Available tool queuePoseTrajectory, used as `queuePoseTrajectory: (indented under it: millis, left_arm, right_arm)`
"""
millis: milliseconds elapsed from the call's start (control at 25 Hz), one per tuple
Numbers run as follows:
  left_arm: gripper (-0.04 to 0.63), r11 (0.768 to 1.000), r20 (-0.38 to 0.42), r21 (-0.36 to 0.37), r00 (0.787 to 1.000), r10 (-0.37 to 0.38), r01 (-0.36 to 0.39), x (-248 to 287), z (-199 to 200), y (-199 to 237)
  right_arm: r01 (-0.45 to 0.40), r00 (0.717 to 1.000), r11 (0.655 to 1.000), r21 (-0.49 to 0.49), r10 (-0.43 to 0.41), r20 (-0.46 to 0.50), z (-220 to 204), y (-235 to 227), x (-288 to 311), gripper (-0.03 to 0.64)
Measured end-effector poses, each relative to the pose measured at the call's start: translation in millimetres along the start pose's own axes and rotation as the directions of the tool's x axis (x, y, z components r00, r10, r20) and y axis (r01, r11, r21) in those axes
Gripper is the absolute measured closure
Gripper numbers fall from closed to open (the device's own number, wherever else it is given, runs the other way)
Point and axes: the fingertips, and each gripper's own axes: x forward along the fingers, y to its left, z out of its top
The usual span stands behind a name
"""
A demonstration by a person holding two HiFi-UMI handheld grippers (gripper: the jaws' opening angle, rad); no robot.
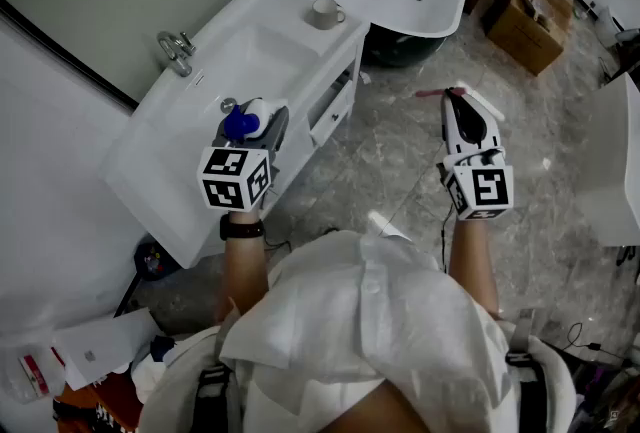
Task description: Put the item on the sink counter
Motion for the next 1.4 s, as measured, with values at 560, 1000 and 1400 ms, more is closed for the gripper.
queuePoseTrajectory:
  millis: [560,1000,1400]
  left_arm:
    - [0.39,1.0,0.004,0.004,1.0,-0.007,0.007,-4,1,-3]
    - [0.39,1.0,-0.002,0.006,1.0,-0.008,0.008,-2,1,9]
    - [0.391,1.0,-0.001,-0.003,1.0,-0.009,0.009,-1,-2,19]
  right_arm:
    - [0.008,1.0,1.0,-0.004,-0.007,0.012,6,-3,-4,0.594]
    - [0.023,1.0,1.0,0.007,-0.023,0.015,6,3,7,0.594]
    - [0.028,1.0,0.999,0.017,-0.028,0.014,5,7,13,0.594]
